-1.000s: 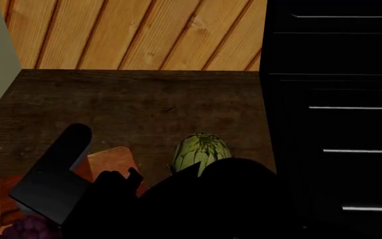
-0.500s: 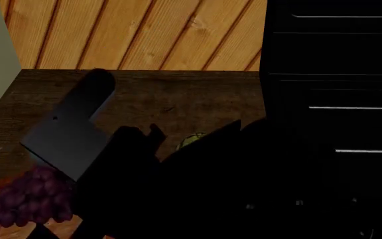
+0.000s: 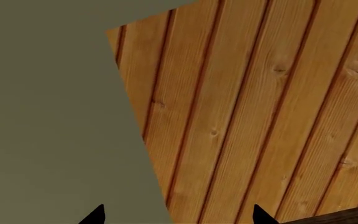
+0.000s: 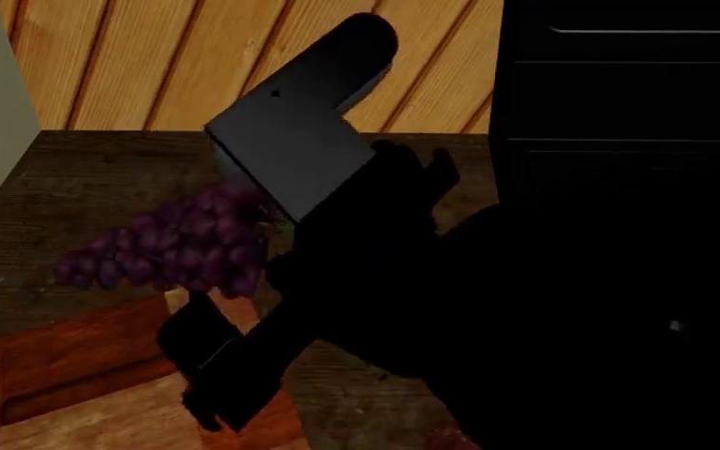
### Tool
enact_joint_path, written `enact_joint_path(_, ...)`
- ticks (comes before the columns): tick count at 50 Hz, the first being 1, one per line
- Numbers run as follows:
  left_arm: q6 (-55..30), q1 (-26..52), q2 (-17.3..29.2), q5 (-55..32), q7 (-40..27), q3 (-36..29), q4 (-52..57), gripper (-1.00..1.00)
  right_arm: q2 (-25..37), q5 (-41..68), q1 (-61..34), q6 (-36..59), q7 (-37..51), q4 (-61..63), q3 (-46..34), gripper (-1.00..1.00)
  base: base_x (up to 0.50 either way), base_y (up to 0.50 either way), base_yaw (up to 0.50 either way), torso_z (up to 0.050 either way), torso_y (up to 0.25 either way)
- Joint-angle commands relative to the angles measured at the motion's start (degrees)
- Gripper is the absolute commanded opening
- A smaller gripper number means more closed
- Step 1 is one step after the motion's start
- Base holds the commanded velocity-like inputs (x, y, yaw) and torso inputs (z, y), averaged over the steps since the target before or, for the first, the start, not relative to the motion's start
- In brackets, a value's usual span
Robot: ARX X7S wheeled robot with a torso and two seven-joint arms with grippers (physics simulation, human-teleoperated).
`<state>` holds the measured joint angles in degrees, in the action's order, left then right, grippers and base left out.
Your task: Clear the non-vegetable object off the cutting board and place the vegetables onto it.
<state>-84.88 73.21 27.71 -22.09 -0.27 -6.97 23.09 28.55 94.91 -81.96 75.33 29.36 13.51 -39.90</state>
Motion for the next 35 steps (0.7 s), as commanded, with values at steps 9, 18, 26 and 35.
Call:
enact_joint_path(9,0.33,0.85,-0.9,-0.27,1.72,0.96,-0.79,1.0,-2.86,-23.57,-6.37,-6.15,-17.8,-11.22,-3.48,-1.0,0.0,0.0,0.0,0.0,0.0)
enact_joint_path(18,0.07,0.72,-0.56,-0.56,1.44,1.05,-0.45,1.0,-4.62,-32.51,-7.79,-12.43,-22.58,-20.4,-7.28,-1.0,0.0,0.0,0.0,0.0,0.0)
enact_joint_path(26,0.32,0.57,-0.57,-0.75,1.18,0.96,-0.55,1.0,-5.18,-36.38,-8.51,-15.71,-24.09,-27.53,-8.21,-1.0,0.0,0.0,0.0,0.0,0.0)
enact_joint_path(35,0.02,1.04,-0.65,-1.08,0.88,0.69,-0.42,1.0,-4.92,-38.89,-8.27,-18.86,-25.81,-33.93,-8.47,-1.0,0.0,0.0,0.0,0.0,0.0)
